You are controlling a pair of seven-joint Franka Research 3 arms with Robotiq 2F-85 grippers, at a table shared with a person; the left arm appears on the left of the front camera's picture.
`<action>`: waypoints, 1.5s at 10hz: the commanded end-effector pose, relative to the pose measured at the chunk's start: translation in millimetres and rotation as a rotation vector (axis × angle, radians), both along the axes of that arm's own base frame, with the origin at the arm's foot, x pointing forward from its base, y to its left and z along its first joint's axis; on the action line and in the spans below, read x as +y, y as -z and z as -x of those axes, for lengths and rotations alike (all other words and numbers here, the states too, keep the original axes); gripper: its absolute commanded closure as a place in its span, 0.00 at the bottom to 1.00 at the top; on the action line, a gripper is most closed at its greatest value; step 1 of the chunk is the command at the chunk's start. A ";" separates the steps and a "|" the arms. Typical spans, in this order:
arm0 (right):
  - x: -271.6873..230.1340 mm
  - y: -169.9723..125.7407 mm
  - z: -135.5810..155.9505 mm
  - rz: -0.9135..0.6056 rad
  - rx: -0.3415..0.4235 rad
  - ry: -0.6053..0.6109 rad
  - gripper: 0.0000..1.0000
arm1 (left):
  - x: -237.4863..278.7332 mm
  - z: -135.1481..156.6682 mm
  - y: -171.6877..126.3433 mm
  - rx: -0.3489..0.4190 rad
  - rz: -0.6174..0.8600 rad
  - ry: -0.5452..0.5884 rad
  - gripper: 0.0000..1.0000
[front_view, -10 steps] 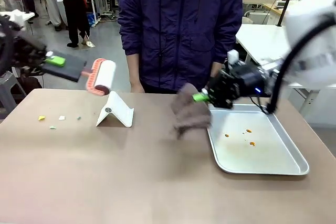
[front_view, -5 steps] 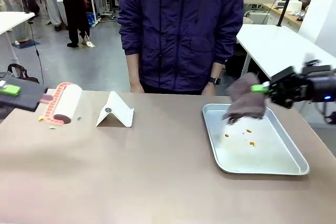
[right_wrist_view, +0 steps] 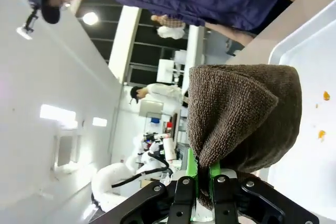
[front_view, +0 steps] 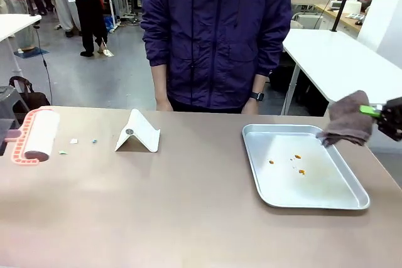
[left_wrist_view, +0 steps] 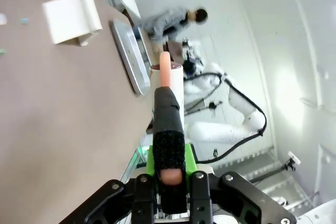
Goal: Clean the surface of the table.
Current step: Hold the Lint Roller with your left hand and the towel with your right hand, then if a person points to the right, clean the right side of the table with your right hand, and if they point to the left, clean the left side with your left hand.
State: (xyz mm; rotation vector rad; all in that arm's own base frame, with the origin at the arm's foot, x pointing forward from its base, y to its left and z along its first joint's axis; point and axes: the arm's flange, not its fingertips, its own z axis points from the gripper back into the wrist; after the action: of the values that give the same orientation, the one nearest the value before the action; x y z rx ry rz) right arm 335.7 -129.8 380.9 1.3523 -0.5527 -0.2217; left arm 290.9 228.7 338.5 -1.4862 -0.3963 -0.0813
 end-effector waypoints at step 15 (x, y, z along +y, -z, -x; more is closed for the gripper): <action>-27.6 36.7 17.6 -0.032 -0.149 0.022 1.00 | 38.6 25.0 8.4 0.118 -0.019 -0.156 0.97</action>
State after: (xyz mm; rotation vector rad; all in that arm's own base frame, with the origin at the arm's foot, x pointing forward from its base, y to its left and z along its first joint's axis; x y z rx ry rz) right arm 319.1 -156.9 336.5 1.4029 -0.7126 -0.1301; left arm 269.9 267.9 329.1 -1.4174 -0.4049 0.1472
